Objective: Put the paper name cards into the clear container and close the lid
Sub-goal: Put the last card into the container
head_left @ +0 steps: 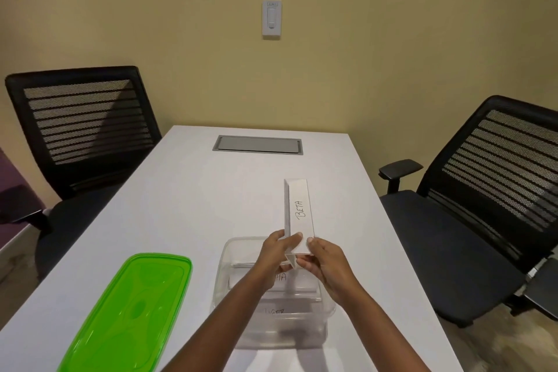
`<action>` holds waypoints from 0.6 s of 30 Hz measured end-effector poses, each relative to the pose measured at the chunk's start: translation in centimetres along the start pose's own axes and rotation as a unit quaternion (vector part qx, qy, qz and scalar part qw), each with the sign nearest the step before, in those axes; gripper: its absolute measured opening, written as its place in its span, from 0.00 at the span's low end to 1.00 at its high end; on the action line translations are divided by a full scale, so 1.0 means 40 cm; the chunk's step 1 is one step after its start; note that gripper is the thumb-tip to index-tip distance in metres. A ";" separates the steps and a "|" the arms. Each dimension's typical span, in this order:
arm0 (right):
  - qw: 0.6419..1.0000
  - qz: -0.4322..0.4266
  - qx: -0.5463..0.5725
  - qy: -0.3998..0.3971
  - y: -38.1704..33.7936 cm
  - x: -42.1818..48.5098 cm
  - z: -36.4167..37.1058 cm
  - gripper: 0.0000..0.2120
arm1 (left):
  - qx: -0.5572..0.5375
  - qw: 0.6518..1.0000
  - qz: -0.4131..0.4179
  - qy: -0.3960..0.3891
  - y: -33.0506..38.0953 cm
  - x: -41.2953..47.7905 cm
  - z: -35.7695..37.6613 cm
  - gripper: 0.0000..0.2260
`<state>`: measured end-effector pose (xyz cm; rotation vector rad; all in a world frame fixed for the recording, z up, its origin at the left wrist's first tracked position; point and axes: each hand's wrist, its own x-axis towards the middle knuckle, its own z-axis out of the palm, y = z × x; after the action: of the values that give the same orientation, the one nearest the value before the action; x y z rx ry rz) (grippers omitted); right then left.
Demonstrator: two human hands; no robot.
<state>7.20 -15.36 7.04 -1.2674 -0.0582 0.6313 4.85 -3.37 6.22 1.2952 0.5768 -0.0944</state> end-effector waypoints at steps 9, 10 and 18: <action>0.999 0.016 0.037 -0.024 -0.036 -0.019 0.001 0.10 | 0.004 0.994 0.023 -0.105 0.007 -0.056 -0.081 0.06; 0.998 0.008 0.068 -0.005 -0.046 -0.014 -0.005 0.10 | 0.001 0.992 0.015 -0.122 0.009 -0.062 -0.092 0.06; 0.993 -0.011 0.085 0.084 -0.096 -0.004 -0.098 0.03 | -0.001 0.988 -0.016 -0.151 0.019 -0.062 -0.174 0.10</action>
<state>10.13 -19.42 9.29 -1.1481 0.1189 0.4967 0.60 2.65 6.94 1.2406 0.3386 -0.3114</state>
